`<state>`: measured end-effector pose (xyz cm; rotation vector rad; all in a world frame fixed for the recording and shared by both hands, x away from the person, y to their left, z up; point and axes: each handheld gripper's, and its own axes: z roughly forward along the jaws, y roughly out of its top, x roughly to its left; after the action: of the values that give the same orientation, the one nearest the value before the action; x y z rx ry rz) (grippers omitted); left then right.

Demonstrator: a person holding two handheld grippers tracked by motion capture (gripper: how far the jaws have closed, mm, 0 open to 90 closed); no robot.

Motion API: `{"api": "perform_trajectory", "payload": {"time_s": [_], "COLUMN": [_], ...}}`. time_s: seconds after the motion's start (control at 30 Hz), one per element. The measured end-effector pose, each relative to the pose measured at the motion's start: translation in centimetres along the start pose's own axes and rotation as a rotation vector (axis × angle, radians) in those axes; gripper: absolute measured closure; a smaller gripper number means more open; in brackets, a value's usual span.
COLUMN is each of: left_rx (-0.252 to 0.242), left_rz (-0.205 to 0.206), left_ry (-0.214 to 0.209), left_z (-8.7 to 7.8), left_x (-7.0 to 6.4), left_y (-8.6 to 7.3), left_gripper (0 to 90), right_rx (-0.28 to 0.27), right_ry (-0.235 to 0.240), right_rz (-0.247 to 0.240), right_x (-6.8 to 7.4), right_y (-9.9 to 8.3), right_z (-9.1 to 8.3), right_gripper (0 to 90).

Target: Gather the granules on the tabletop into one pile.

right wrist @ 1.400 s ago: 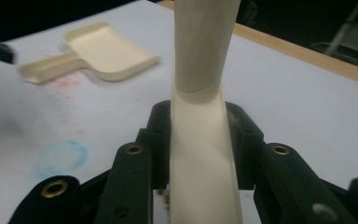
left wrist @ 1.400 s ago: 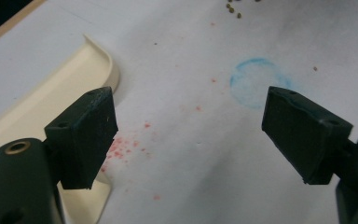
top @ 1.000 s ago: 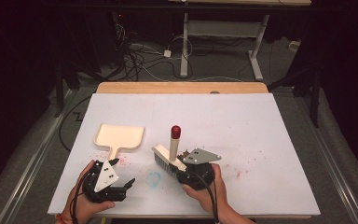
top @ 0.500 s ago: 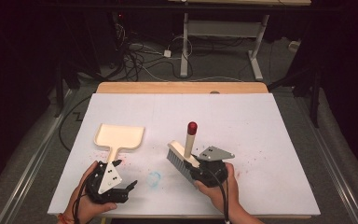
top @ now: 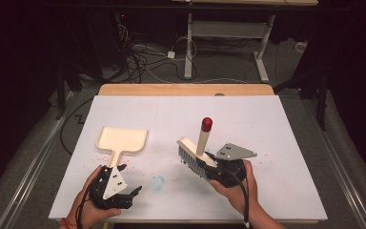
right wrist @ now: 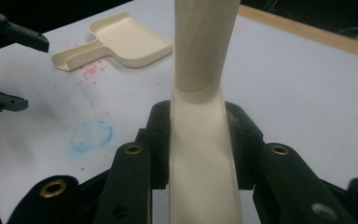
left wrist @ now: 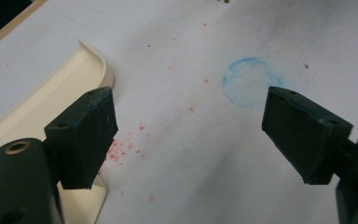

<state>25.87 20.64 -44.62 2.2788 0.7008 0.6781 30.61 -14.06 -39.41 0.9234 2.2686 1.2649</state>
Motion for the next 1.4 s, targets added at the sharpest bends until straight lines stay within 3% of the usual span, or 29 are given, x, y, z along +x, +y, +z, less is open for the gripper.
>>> {"api": "perform_trajectory", "payload": {"time_s": [0.1, 0.23, 0.37, 0.5, 0.6, 0.8, 0.9, 1.03, 1.13, 1.4], "left_rx": [0.003, 0.003, 0.001, 0.002, 0.008, 0.021, 0.024, 0.03, 0.035, 0.026], "left_rz": [0.001, 0.001, 0.005, 0.009, 0.01, 0.016, 0.012, 0.008, 0.011, 0.019], "left_ry": [-0.001, -0.003, -0.01, -0.012, -0.013, -0.021, -0.02, -0.021, -0.021, -0.026], "left_z": [0.0, 0.1, 0.2, 0.3, 0.4, 0.7, 0.8, 0.9, 0.9, 0.7], "left_x": [0.0, 0.0, 0.0, 0.0, 0.0, -0.2, -0.2, -0.1, -0.2, -0.4], "left_y": [0.0, 0.0, 0.1, 0.1, 0.1, 0.0, 0.0, -0.1, -0.1, 0.0], "left_gripper": [16.8, 16.8, 16.8, 16.8, 16.8, 16.8, 16.8, 16.8, 16.8, 16.8], "right_rx": [-0.02, -0.029, -0.007, -0.005, 0.003, 0.005, -0.009, -0.031, -0.034, -0.013], "right_ry": [-0.002, -0.046, -0.077, -0.062, -0.069, -0.06, -0.033, 0.025, 0.064, 0.197], "right_rz": [-0.03, -0.086, -0.144, -0.103, -0.11, -0.225, -0.238, -0.266, -0.348, -0.468], "right_x": [-1.2, -2.9, -5.0, -7.0, -7.7, -7.7, -8.1, -7.8, -6.8, -5.2], "right_y": [0.3, 0.3, -0.2, -0.7, -0.9, -1.1, -1.2, -1.2, -1.2, -1.5], "right_z": [-0.7, -1.1, -0.6, 0.6, 1.7, 4.3, 5.5, 6.1, 6.3, 5.8], "right_gripper": [67.3, 67.3, 67.4, 67.4, 67.4, 67.3, 67.3, 67.4, 67.3, 67.0]}}
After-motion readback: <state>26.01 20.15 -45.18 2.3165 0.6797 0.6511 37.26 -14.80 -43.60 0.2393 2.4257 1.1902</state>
